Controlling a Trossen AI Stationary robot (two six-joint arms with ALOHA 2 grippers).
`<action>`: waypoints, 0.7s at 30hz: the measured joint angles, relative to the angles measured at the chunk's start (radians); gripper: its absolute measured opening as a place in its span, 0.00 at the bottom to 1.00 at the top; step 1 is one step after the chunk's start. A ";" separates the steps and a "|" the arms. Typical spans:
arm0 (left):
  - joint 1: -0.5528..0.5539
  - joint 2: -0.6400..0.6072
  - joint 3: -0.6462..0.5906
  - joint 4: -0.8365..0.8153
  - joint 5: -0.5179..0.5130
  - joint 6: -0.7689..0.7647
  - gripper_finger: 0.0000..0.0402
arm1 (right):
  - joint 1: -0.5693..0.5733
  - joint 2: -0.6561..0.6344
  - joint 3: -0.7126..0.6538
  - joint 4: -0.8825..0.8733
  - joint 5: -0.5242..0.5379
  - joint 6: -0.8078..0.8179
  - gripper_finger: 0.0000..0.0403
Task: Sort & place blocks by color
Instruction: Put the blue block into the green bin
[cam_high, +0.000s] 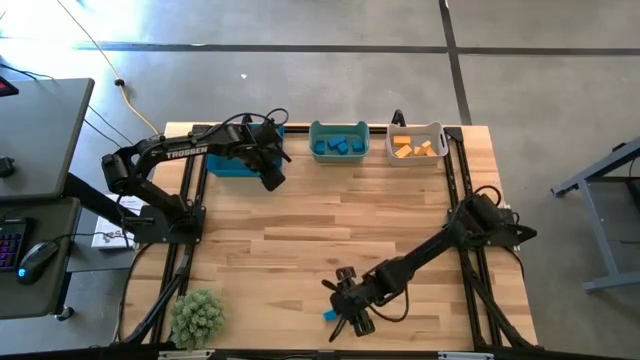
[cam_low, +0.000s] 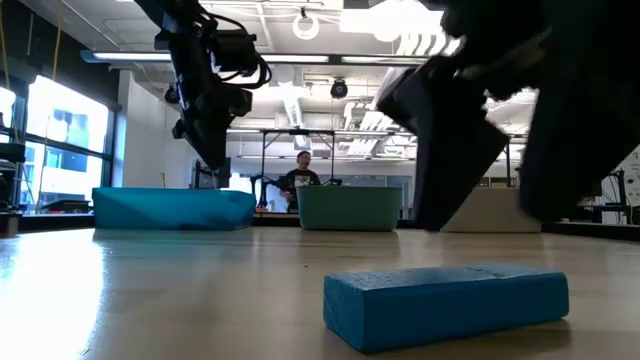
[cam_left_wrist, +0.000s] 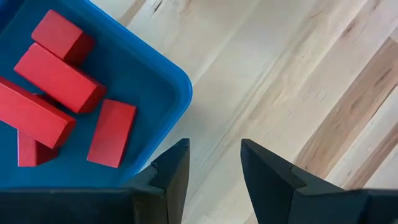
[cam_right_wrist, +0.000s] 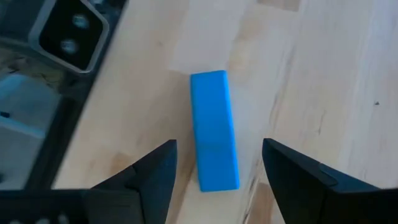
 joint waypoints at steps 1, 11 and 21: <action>0.000 0.000 0.000 0.000 0.000 0.000 0.33 | -0.001 0.008 0.000 0.003 0.004 0.000 0.56; 0.000 0.000 0.000 0.001 0.000 0.000 0.33 | 0.005 0.076 0.002 0.013 0.014 -0.030 0.56; 0.000 0.000 0.000 0.008 -0.004 0.000 0.33 | 0.008 0.082 0.002 0.046 0.032 -0.093 0.27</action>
